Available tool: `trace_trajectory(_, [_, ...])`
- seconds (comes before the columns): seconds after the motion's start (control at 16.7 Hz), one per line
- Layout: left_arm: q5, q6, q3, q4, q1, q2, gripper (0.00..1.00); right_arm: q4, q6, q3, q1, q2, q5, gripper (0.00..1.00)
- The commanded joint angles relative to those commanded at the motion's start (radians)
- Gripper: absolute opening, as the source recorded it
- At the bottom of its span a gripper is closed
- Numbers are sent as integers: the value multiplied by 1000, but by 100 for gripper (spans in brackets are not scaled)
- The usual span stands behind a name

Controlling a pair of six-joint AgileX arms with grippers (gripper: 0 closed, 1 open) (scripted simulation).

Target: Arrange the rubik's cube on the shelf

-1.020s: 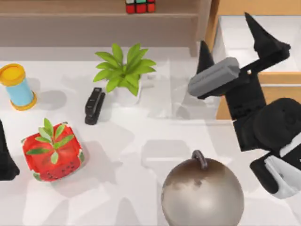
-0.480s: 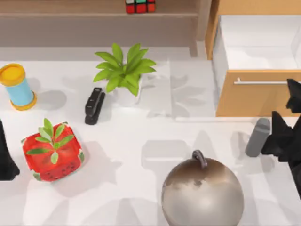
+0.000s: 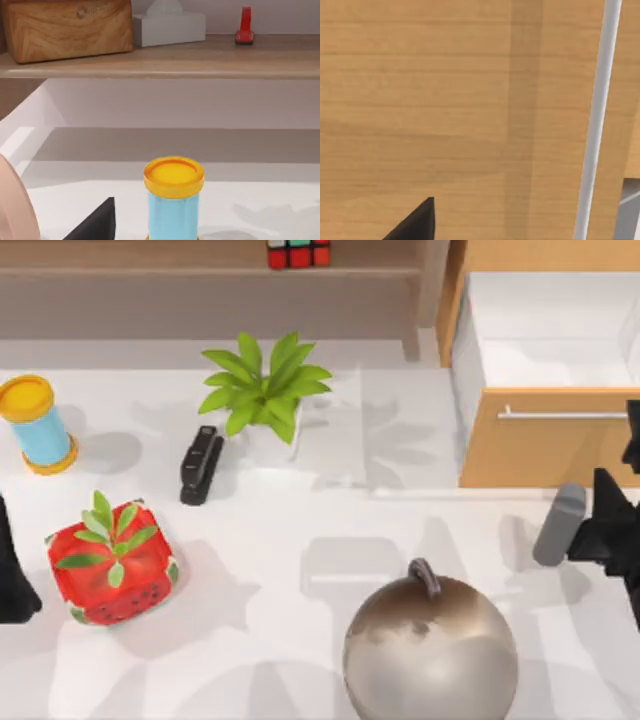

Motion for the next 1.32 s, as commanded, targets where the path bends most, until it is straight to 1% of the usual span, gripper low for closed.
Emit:
trace_trajectory(0.54, [0, 0, 0, 0, 0, 0, 100, -65, -2, 82, -38, -5, -35, 100])
trace_trajectory(0.84, [0, 0, 0, 0, 0, 0, 100, -69, -2, 87, -40, -5, -37, 100])
trace_trajectory(1.32, [0, 0, 0, 0, 0, 0, 100, -69, -2, 87, -40, -5, -37, 40])
